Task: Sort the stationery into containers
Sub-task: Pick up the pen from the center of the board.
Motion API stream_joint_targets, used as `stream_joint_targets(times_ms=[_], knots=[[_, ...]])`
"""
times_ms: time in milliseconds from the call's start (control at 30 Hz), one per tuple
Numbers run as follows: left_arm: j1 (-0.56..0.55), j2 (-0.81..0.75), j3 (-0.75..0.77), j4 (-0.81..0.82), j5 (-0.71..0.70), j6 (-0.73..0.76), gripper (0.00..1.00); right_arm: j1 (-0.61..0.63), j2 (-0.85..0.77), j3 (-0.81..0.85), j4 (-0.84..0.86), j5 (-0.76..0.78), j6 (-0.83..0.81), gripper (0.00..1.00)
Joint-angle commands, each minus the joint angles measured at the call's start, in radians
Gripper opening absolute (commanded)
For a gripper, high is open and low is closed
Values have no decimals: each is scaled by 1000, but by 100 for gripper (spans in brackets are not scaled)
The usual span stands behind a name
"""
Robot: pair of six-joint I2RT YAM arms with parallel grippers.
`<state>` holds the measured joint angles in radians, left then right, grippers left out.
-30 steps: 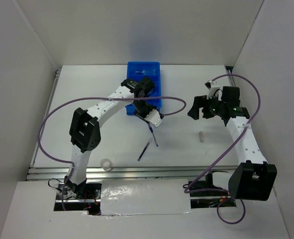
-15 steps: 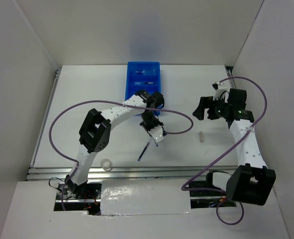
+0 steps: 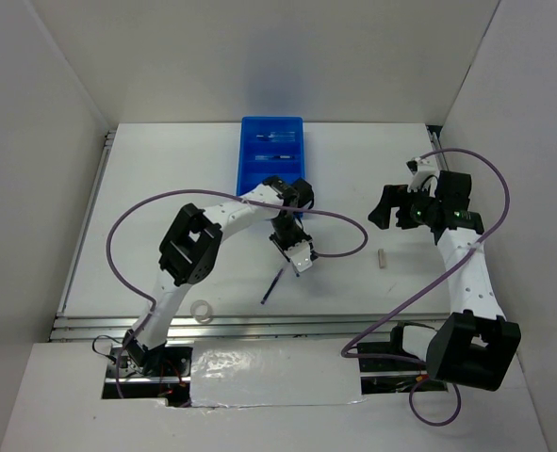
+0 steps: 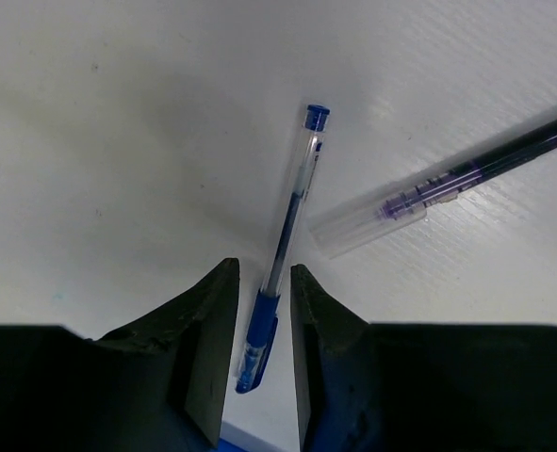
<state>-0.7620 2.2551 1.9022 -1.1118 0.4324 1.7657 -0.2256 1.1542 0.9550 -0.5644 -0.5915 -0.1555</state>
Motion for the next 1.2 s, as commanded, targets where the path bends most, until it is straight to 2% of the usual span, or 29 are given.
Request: stream_joint_targets(times_ms=[0, 433, 567, 667, 767, 967, 1167], knots=[[1, 30, 24, 3, 26, 43, 40, -11, -21, 10, -9, -21, -13, 97], [20, 83, 21, 33, -49, 90, 31, -20, -1, 19, -8, -34, -12, 97], [16, 101, 37, 32, -57, 86, 25, -21, -1, 21, -8, -34, -15, 97], [9, 101, 58, 24, -64, 83, 16, -21, -2, 21, -11, -34, -15, 97], [1, 84, 73, 27, -60, 66, 10, -23, -7, 24, -9, -39, -12, 97], [-5, 17, 130, 33, -29, -124, 5, -23, -10, 39, -9, -60, 2, 97], [-11, -127, 126, 24, 28, -411, 5, -21, -22, 56, -8, -67, 8, 97]])
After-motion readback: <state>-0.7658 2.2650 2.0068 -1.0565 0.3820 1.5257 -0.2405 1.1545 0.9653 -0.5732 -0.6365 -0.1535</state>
